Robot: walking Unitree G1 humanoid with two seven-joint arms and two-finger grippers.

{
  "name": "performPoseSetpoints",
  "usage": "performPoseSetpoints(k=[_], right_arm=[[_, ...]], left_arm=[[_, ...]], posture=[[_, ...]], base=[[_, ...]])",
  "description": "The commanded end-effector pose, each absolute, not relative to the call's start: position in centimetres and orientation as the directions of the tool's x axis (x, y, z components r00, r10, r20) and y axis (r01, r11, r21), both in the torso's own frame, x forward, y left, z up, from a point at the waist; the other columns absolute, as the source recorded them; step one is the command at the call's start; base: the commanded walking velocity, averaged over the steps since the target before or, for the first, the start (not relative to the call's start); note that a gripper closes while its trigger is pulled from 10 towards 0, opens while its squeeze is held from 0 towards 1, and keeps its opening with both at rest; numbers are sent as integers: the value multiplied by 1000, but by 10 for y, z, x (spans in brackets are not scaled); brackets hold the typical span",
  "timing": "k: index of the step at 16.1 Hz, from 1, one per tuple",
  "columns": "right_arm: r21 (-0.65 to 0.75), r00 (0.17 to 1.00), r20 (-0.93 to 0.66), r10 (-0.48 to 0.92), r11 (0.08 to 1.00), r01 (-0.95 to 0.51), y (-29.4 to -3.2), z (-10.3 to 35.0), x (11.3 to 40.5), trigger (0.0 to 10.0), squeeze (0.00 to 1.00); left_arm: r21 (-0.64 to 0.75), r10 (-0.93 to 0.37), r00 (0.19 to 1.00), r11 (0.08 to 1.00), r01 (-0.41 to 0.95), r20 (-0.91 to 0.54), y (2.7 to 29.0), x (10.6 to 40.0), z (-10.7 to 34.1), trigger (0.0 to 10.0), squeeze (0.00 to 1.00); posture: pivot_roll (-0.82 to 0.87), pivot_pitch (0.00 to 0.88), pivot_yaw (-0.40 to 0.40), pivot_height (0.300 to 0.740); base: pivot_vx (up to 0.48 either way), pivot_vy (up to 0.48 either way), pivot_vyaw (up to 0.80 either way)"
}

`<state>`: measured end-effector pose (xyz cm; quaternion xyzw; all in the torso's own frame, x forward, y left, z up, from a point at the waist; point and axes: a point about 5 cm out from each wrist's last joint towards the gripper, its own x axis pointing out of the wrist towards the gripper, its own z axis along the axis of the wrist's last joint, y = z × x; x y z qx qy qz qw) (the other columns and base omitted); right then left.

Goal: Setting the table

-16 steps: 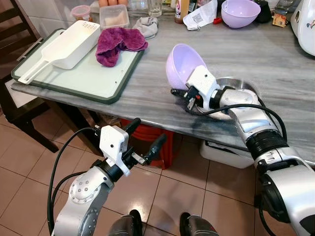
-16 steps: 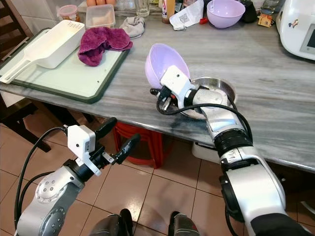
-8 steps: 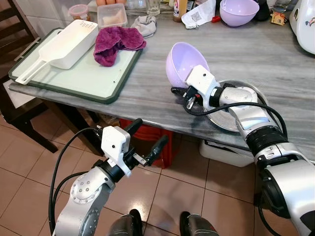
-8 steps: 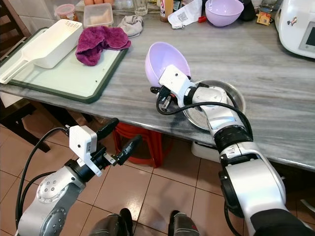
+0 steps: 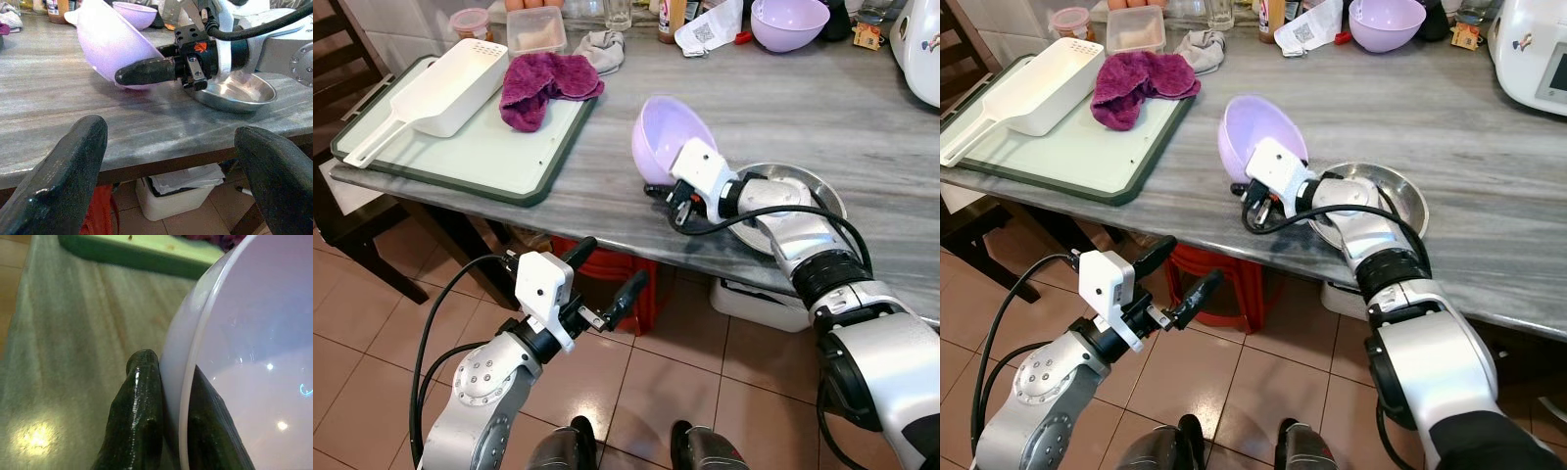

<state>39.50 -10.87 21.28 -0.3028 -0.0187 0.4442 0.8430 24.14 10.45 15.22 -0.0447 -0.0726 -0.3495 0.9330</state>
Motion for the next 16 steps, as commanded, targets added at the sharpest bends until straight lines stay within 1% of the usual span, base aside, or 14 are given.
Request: performPoseSetpoints(k=[1, 2, 5, 8, 13, 15, 16], right_arm=[[-542, 574, -256, 778, 376, -751, -102, 217, 395, 10000, 914], [-541, 570, -266, 777, 369, -756, -103, 216, 394, 10000, 1000], [-549, 581, -253, 774, 379, -745, -104, 218, 395, 10000, 1000], [-591, 606, -172, 777, 410, -694, -105, 233, 397, 10000, 1000], [-638, 629, 45, 776, 507, -580, -104, 267, 396, 10000, 1000], [-664, 607, 158, 778, 539, -518, -105, 283, 387, 10000, 1000], [-667, 603, 180, 777, 547, -506, -105, 285, 385, 10000, 1000]], left_arm=[[-36, -646, 750, 754, 656, 141, 105, 239, 147, 10000, 0], [-36, -646, 750, 754, 656, 140, 104, 239, 146, 10000, 0], [-35, -646, 750, 754, 656, 141, 104, 240, 147, 10000, 0], [-32, -646, 749, 754, 656, 143, 104, 241, 148, 10000, 0], [-24, -648, 747, 753, 657, 148, 102, 246, 149, 10000, 0], [-19, -643, 750, 757, 653, 153, 103, 247, 151, 10000, 0], [-18, -642, 751, 758, 651, 154, 103, 248, 151, 10000, 0]], posture=[[-119, 241, 20, 740], [-119, 242, 18, 740], [-119, 240, 19, 740], [-121, 231, 23, 740], [-123, 212, 30, 740], [-121, 208, 30, 740], [-124, 205, 31, 740]], base=[[0, 0, 0], [0, 0, 0], [0, 0, 0], [0, 0, 0], [0, 0, 0], [0, 0, 0], [0, 0, 0]])
